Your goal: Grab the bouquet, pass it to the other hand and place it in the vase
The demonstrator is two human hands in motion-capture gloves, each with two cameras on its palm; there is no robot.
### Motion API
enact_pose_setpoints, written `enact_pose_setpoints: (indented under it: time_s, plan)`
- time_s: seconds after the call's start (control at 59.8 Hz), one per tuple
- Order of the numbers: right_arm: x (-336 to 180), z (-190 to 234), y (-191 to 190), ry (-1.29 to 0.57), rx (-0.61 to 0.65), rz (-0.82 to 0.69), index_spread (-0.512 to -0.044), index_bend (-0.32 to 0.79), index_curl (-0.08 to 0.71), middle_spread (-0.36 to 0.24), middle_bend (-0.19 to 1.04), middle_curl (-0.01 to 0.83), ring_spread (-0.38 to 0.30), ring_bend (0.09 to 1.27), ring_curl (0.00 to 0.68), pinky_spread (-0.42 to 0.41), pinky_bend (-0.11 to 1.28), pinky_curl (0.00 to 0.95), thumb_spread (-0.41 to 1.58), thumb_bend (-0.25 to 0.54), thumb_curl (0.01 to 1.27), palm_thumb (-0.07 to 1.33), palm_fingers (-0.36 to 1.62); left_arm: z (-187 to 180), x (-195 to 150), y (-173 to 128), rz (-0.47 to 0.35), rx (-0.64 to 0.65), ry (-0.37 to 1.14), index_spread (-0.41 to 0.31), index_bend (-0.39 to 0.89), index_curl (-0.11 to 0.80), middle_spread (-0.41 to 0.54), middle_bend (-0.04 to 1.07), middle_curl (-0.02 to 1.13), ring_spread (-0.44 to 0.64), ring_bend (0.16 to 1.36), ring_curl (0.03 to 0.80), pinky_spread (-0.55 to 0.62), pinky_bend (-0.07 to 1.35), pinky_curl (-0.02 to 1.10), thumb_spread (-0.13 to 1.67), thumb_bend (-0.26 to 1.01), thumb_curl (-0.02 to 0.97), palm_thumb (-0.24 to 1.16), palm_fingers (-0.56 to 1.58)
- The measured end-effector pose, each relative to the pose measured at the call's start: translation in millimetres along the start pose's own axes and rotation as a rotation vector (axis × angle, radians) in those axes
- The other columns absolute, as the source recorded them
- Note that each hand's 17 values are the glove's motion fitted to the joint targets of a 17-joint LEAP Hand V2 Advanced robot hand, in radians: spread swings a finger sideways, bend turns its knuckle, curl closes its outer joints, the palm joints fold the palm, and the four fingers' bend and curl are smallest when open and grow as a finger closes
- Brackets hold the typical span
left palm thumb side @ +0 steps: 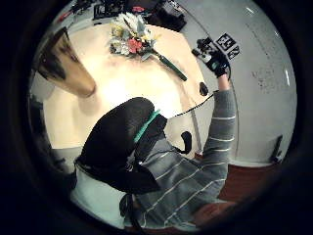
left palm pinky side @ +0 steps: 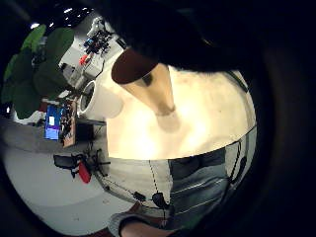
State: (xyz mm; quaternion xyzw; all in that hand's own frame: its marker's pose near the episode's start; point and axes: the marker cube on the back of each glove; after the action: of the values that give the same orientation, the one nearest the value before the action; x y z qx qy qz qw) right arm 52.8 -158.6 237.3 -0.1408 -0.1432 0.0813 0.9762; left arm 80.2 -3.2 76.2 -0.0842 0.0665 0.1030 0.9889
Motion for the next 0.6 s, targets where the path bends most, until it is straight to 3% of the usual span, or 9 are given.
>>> enact_pose_setpoints:
  time_s: [0.05, 0.167, 0.318, 0.435, 0.518, 0.602]
  plan:
    - [5.1, 22.5, -12.2, 0.018, 0.047, 0.065, -0.349, 0.10, 0.156, 0.014, 0.31, 0.372, 0.070, 0.51, 0.316, 0.228, 0.50, 0.347, 1.05, -0.026, 0.26, 0.22, 0.25, 8.6, -5.8, -6.9, -0.009, -0.018, 0.005, 0.103, 0.13, 0.231, 0.353, 0.19, 0.32, 0.45, 0.60, 0.271, 0.44, 0.58, 0.35, 1.02, -0.03, 0.287, 0.16, 0.04]
    - [15.3, 71.2, -29.4, -0.014, 0.017, 0.054, -0.349, 0.10, 0.159, 0.007, 0.31, 0.373, 0.064, 0.51, 0.316, 0.228, 0.50, 0.349, 1.03, -0.024, 0.26, 0.23, 0.24, 18.6, -14.8, -15.7, -0.030, -0.027, 0.007, 0.102, 0.13, 0.233, 0.355, 0.19, 0.32, 0.45, 0.61, 0.272, 0.44, 0.58, 0.35, 1.01, -0.03, 0.291, 0.16, 0.03]
    - [23.7, 110.8, -34.3, -0.068, -0.041, 0.042, -0.356, 0.16, 0.191, -0.013, 0.28, 0.368, 0.068, 0.41, 0.295, 0.218, 0.50, 0.354, 1.03, -0.010, 0.28, 0.28, 0.16, 29.6, -25.5, -22.4, -0.064, -0.048, -0.030, 0.102, 0.13, 0.233, 0.355, 0.20, 0.33, 0.45, 0.61, 0.270, 0.44, 0.59, 0.35, 1.01, -0.02, 0.291, 0.16, 0.03]
    - [28.9, 121.3, -39.2, -0.038, 0.045, 0.064, -0.378, 0.18, 0.228, -0.035, 0.22, 0.354, 0.073, 0.35, 0.276, 0.216, 0.47, 0.342, 1.02, -0.014, 0.29, 0.33, 0.18, 24.8, -23.3, -13.0, -0.074, -0.063, -0.008, 0.101, 0.12, 0.232, 0.356, 0.20, 0.33, 0.44, 0.62, 0.271, 0.44, 0.59, 0.35, 1.01, -0.02, 0.292, 0.16, 0.04]
    - [28.1, 123.8, -44.3, -0.045, 0.125, 0.032, -0.388, 0.31, 0.285, -0.053, 0.18, 0.341, 0.066, 0.31, 0.261, 0.214, 0.39, 0.318, 1.04, 0.041, 0.31, 0.49, 0.29, 31.0, -26.7, -16.9, -0.077, -0.075, -0.015, 0.101, 0.12, 0.229, 0.358, 0.20, 0.33, 0.44, 0.62, 0.272, 0.43, 0.59, 0.35, 1.01, -0.03, 0.292, 0.16, 0.05]
    - [16.4, 126.7, -35.4, -0.124, 0.079, -0.100, -0.382, 0.35, 0.319, -0.067, 0.16, 0.333, 0.049, 0.29, 0.261, 0.204, 0.35, 0.314, 1.04, 0.046, 0.32, 0.57, 0.37, 38.4, -29.6, -23.8, -0.068, -0.074, -0.025, 0.101, 0.12, 0.227, 0.359, 0.20, 0.34, 0.44, 0.62, 0.272, 0.43, 0.60, 0.35, 1.01, -0.03, 0.292, 0.16, 0.05]
